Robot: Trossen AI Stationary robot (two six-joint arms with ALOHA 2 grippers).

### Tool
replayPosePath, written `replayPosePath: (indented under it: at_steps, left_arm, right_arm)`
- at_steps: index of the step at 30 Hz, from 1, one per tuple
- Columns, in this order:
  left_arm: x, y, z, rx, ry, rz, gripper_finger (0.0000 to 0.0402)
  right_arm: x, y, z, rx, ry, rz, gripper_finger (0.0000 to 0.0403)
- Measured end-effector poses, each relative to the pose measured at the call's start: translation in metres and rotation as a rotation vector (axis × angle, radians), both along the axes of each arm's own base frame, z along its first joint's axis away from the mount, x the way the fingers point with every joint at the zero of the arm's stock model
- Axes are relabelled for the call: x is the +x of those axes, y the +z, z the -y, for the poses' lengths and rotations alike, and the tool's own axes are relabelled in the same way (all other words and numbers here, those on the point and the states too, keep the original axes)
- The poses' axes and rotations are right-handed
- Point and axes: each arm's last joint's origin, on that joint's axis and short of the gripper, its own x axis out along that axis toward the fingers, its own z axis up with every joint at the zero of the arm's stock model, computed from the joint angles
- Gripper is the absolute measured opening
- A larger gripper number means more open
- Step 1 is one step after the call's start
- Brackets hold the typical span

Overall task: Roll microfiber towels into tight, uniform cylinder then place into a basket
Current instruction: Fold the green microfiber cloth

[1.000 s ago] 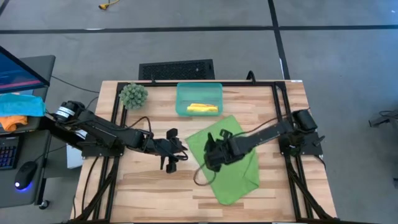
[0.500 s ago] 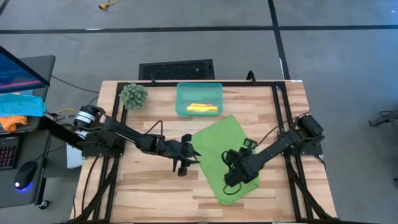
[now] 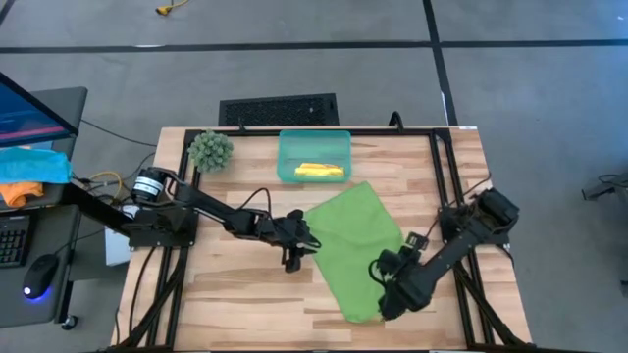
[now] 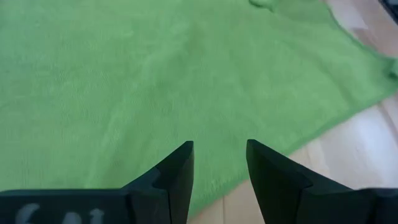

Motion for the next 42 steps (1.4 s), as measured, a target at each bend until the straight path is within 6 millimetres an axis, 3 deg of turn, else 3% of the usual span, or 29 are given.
replayPosePath:
  at_steps: [8,12,25,34,42]
  left_arm:
    - [0.002,-0.026,-0.006,0.013,0.03,-0.076,0.0139]
    - [0.004,-0.027,-0.014,0.001,0.069,-0.083,0.0139]
    - [-0.009,-0.036,-0.025,-0.014,0.103,-0.286,0.0139]
    - [-0.022,-0.016,-0.026,-0.02,0.12,-0.329,0.0139]
    - [-0.028,0.005,-0.008,0.008,0.091,-0.269,0.0139]
  right_arm:
    - [-0.019,0.017,-0.004,-0.048,-0.061,0.075,0.0105]
    - [-0.023,0.024,-0.005,-0.06,-0.072,0.165,0.0092]
    - [-0.012,0.021,-0.014,-0.028,-0.115,0.445,0.0068]
    - [-0.002,0.017,-0.023,0.092,-0.133,0.527,0.0066]
    - [0.001,0.016,-0.024,0.127,-0.152,0.538,0.0068]
